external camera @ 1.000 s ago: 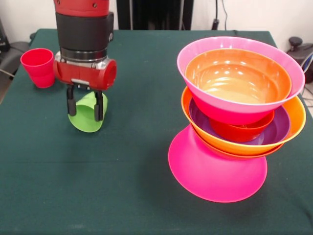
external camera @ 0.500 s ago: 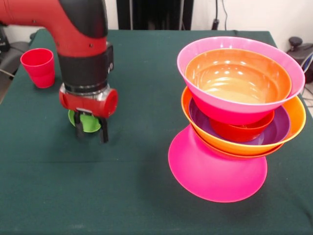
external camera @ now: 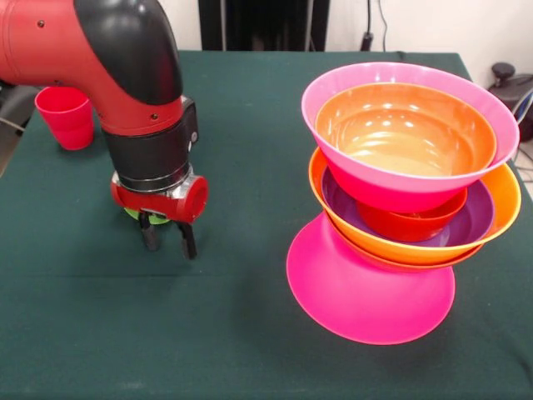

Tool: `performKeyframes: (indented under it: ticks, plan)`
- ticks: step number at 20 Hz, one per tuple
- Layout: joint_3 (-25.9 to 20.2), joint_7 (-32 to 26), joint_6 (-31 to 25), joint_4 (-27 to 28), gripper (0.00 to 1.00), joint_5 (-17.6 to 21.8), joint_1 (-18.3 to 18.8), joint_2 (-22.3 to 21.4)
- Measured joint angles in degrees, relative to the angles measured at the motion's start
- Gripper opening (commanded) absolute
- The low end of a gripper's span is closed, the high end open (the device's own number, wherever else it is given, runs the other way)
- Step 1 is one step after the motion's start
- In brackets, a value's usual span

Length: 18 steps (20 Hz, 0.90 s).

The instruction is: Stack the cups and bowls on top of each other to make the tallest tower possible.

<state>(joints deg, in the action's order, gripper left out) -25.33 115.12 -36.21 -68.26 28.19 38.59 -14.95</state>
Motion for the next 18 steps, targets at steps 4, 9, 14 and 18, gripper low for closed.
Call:
performKeyframes:
  ticks: [4, 9, 14, 18]
  plan:
    - [-1.1, -0.2, -2.6, 1.1, 1.00, 0.0, 0.0, 0.1]
    - [-1.6, -0.2, -3.4, 1.1, 1.00, 0.0, 0.0, 0.1]
    - [-2.0, -0.2, -4.5, 1.1, 1.00, 0.0, 0.0, -0.5]
    - [-2.2, -0.2, -5.2, 0.2, 1.00, 0.0, 0.0, -2.0]
